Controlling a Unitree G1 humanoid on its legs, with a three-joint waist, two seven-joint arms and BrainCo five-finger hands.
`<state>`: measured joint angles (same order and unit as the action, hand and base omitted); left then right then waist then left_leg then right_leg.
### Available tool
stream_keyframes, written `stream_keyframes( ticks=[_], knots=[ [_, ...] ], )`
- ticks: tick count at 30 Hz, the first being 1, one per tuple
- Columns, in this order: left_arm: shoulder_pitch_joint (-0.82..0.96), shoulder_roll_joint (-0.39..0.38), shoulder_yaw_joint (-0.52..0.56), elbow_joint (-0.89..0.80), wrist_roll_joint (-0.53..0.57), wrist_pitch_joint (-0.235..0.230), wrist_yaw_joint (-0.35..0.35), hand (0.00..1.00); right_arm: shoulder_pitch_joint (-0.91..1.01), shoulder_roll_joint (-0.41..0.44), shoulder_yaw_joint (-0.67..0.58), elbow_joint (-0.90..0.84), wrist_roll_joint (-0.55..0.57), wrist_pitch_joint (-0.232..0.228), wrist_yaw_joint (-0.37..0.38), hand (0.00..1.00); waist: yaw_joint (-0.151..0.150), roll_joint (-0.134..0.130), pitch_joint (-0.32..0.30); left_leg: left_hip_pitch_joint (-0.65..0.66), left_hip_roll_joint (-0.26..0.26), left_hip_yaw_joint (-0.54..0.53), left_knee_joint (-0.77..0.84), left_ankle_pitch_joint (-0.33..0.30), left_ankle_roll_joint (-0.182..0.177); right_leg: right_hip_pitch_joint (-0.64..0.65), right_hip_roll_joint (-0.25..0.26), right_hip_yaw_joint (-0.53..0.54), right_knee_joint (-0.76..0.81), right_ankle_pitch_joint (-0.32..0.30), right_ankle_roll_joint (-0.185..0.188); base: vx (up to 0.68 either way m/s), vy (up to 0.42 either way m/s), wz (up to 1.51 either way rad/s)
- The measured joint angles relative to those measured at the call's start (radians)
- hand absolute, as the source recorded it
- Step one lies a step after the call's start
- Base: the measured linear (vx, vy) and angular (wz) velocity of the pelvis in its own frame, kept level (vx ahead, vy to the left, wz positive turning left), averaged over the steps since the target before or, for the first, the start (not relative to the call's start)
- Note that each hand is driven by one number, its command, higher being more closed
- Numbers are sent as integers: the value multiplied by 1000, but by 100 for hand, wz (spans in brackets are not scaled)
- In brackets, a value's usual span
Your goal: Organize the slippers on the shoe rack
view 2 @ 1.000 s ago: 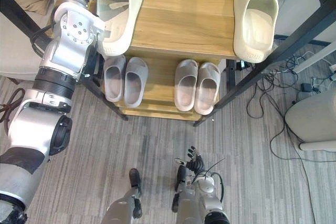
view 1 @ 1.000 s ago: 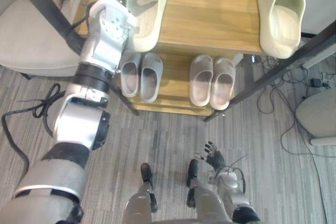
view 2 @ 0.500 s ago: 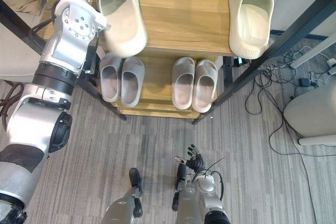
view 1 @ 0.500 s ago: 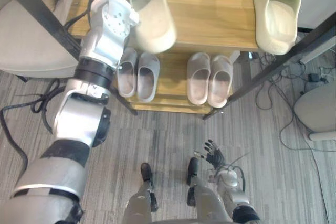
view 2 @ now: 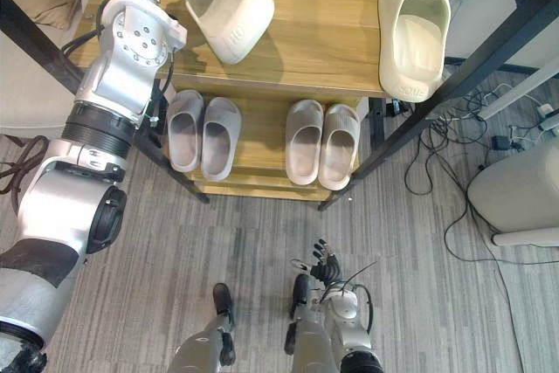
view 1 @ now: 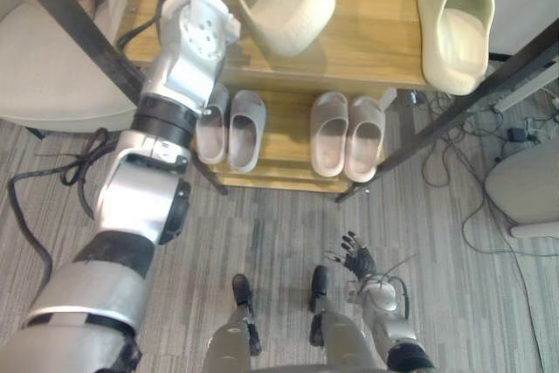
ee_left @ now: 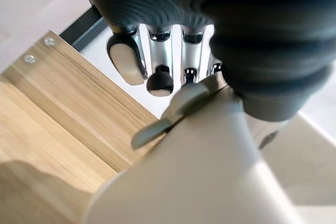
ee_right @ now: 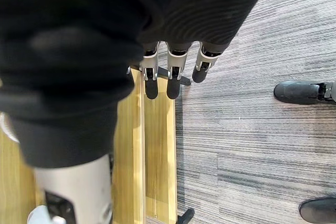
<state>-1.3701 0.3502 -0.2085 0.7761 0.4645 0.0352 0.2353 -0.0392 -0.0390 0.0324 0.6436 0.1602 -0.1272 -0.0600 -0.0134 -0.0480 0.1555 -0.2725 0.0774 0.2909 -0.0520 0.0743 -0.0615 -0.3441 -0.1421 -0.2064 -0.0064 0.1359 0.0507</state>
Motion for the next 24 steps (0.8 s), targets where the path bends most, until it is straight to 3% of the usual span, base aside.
stream_keyframes(
  ticks=[12, 24],
  knots=[
    [20, -149, -158, -13, -15, -29, 2, 100, 11, 1, 2, 1, 1, 1, 0, 0, -5, 1, -22, 39, -3, 8, -21, 4, 5, 28, 1, 4, -8, 0, 1, 4, 6, -1],
    [23, -183, -188, -21, 8, -32, 23, 100, 14, 2, -20, -2, 9, 0, -1, 0, -23, 7, -42, 66, -4, 55, -37, 3, 4, 20, 6, 48, -8, 5, 3, 2, 24, -10]
  ],
)
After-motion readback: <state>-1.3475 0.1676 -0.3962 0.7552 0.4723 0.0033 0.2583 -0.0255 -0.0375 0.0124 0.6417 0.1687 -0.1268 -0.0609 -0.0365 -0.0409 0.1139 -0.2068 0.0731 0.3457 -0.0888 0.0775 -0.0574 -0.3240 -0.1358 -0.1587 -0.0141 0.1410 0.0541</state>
